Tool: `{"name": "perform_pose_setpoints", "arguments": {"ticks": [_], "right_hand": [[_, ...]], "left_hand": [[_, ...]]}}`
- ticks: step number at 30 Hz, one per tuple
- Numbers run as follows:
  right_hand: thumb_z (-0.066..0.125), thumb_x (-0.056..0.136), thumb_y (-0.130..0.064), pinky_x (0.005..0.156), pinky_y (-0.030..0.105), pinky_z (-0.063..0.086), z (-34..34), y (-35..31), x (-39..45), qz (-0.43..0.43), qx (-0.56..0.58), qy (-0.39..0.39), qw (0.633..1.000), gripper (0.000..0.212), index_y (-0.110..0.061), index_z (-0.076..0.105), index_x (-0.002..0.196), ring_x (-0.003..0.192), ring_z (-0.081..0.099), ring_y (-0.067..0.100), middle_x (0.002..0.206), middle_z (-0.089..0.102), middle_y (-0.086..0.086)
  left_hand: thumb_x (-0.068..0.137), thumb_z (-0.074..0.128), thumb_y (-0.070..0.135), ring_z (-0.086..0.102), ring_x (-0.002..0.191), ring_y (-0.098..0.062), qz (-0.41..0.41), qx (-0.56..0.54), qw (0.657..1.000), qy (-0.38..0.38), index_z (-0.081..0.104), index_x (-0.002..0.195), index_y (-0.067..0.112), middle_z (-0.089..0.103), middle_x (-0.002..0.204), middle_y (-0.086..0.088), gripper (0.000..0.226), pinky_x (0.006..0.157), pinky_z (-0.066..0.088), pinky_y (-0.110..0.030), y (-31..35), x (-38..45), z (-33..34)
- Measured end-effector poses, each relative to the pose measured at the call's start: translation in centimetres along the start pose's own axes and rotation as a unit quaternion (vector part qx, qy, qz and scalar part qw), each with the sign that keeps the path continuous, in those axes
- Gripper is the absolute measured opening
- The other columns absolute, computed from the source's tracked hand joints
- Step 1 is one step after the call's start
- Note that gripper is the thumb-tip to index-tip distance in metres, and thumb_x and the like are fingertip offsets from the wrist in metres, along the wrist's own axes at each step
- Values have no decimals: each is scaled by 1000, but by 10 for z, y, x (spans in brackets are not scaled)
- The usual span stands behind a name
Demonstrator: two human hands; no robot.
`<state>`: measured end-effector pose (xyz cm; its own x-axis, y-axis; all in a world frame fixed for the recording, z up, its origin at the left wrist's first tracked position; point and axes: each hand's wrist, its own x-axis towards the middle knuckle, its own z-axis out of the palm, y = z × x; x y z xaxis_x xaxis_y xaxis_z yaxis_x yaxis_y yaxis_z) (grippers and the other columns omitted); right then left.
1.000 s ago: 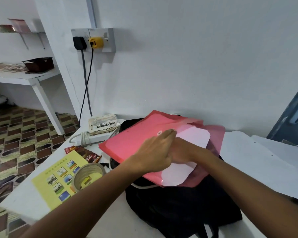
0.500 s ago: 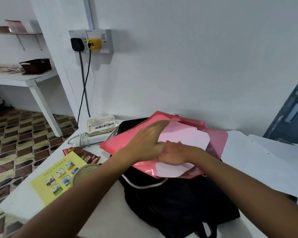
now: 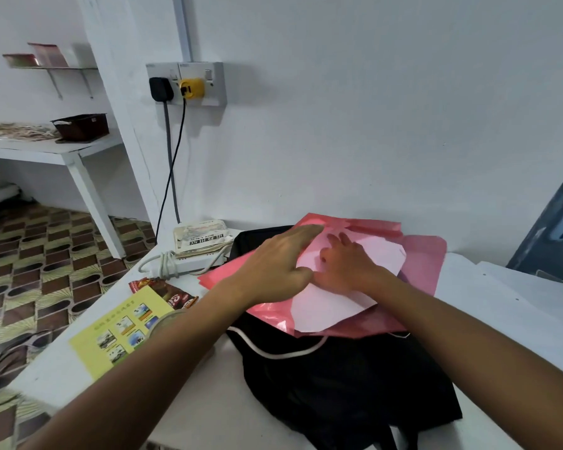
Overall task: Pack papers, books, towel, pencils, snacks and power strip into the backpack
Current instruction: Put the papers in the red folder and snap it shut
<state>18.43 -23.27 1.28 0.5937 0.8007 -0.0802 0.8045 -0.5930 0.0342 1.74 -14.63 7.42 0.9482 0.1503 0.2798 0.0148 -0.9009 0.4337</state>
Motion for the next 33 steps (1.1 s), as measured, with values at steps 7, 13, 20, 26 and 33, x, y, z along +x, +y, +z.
{"name": "perform_pose_setpoints", "arguments": {"ticks": [7,13,20,26,33], "right_hand": [[29,75,-86,115,51,4,3,8,-2,23,-16,-109,994,100,-29,1,152,146,-4,34,159,-8,14],[10,64,-91,110,53,11,11,5,8,24,-36,-80,996,110,-18,34,143,142,8,35,153,21,17],[7,57,-81,116,51,0,21,1,25,-14,51,-53,997,116,-14,14,150,147,-1,28,160,7,10],[24,86,-64,116,51,8,30,-1,32,-10,21,-19,1000,82,-13,16,150,146,5,34,158,10,16],[15,65,-84,110,63,11,-5,-15,1,-32,50,-169,984,91,-45,11,147,146,1,36,160,3,0]], "left_hand": [[67,45,20,42,134,-14,6,6,1000,-5,37,145,14,40,150,1,79,105,32,-23,-2,-3,0],[66,46,22,48,129,-15,21,-1,1000,-5,40,144,13,42,149,0,78,104,34,-24,1,-6,-5],[70,44,26,43,133,-14,61,-22,998,9,46,141,12,47,145,-1,72,108,37,-33,2,-12,-3],[69,45,17,38,137,-12,56,5,998,12,41,143,13,42,149,1,74,107,39,-39,1,-11,2],[70,47,19,39,136,-16,67,20,997,14,41,143,9,42,149,-5,74,109,35,-31,-3,-1,1]]}}
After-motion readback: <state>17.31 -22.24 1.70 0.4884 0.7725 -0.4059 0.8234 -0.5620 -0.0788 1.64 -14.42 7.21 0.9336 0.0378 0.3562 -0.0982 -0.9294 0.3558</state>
